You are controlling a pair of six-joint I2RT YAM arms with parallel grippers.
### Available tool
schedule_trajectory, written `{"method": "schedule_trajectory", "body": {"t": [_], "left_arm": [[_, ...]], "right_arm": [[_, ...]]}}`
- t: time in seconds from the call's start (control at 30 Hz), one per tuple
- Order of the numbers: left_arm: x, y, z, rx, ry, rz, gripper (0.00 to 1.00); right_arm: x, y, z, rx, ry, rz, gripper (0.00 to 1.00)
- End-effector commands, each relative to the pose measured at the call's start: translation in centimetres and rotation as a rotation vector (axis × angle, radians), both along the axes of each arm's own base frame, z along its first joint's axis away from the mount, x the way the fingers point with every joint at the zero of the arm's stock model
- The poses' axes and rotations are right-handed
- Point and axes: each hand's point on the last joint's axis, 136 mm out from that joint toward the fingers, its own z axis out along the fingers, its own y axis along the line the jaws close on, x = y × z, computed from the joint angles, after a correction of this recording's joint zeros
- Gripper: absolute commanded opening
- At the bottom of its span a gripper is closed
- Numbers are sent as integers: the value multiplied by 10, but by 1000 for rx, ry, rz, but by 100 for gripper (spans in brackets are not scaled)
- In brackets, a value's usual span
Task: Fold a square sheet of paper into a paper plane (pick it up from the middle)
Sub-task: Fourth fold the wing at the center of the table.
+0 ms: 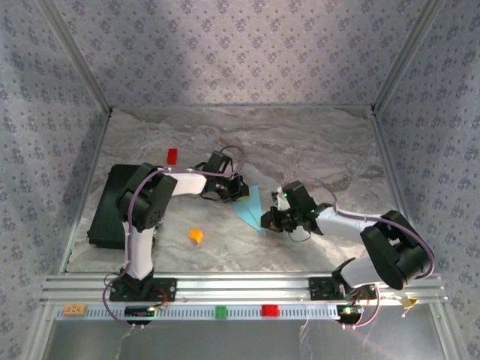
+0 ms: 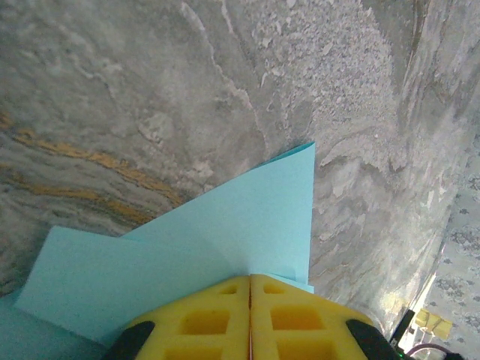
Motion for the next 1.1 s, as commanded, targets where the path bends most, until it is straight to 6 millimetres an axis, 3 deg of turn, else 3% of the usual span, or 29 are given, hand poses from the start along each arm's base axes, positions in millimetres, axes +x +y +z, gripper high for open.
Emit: {"method": "schedule_trajectory", "body": {"t": [0.0,0.13,0.3,0.53,0.7,0.8,0.93,1.07], "left_arm": [[-11,20,-39,105,69,32,8],[-11,20,-38,106,67,31,8],[-11,20,-38,105,67,31,8],[-8,18,-38,95,76,43,8],[-10,19,-39,98,81,44,8],[-10,19,-39,94,82,48,8],[-11,18,-36,84,91,52,8],[-12,17,-32,77,94,57,8]], "right_arm": [[7,6,1,-19,2,19,0],[5,8,-19,-24,47,14,1],[-18,-5,-45,-65,112,9,1],[-51,-28,-60,-95,159,-27,0],[-60,-38,-51,-106,143,-38,0],[-56,-39,-38,-97,118,-61,2],[-37,-39,-13,-70,101,-181,19],[-25,-40,-5,-38,125,-298,35]]}}
